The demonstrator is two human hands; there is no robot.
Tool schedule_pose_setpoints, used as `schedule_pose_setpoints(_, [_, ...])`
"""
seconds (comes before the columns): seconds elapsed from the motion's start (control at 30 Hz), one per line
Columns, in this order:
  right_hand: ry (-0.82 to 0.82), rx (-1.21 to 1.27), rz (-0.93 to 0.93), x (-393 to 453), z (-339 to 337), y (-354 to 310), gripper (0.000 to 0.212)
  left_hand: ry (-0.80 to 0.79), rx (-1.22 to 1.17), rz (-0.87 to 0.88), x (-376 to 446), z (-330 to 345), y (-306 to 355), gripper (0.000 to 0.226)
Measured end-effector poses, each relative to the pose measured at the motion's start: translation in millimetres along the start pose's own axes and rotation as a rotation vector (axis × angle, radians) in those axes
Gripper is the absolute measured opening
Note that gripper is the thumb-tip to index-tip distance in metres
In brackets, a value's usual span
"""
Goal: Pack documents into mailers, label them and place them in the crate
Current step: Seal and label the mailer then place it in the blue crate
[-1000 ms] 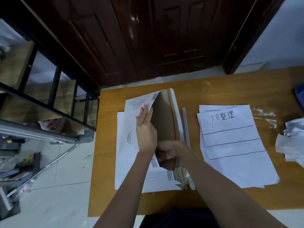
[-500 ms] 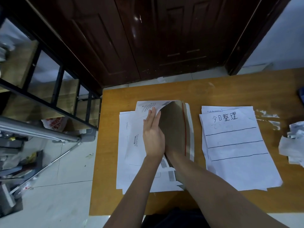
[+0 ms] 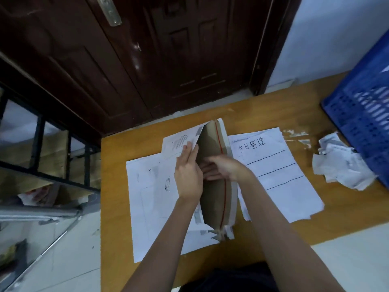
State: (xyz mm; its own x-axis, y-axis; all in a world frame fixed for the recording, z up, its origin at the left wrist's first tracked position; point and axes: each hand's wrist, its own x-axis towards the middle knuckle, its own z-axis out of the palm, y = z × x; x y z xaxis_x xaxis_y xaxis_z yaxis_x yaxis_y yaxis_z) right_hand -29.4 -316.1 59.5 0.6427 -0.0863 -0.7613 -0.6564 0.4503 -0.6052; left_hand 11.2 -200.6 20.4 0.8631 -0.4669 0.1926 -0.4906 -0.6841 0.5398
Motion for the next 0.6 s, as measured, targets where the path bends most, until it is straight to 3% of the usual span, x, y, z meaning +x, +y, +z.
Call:
schedule_pose_setpoints(0.1, [0.111, 0.141, -0.167, -21, -39, -9, 0.023, -0.049, 0.021, 0.017, -4, 11, 6, 0.046])
schedule_pose_setpoints(0.2, [0.496, 0.323, -0.318, -26, -80, 4, 0.005, -0.122, 0.037, 0.014, -8, 20, 12, 0.046])
schedule_pose_setpoints(0.27, [0.859, 0.045, -0.244, -21, -109, 28, 0.018, -0.147, 0.052, 0.038, -11, 23, 16, 0.046])
schedule_pose_setpoints(0.33, [1.058, -0.253, -0.036, -24, -131, 54, 0.046, -0.168, 0.063, 0.066, -14, 26, 20, 0.046])
schedule_pose_setpoints(0.47, [1.105, -0.399, 0.176, -33, -158, 102, 0.080, -0.219, 0.101, 0.092, -21, 30, 25, 0.049])
schedule_pose_setpoints(0.6, [1.150, -0.545, 0.237, -31, -163, 128, 0.086, -0.220, 0.105, 0.108, -25, 32, 26, 0.047])
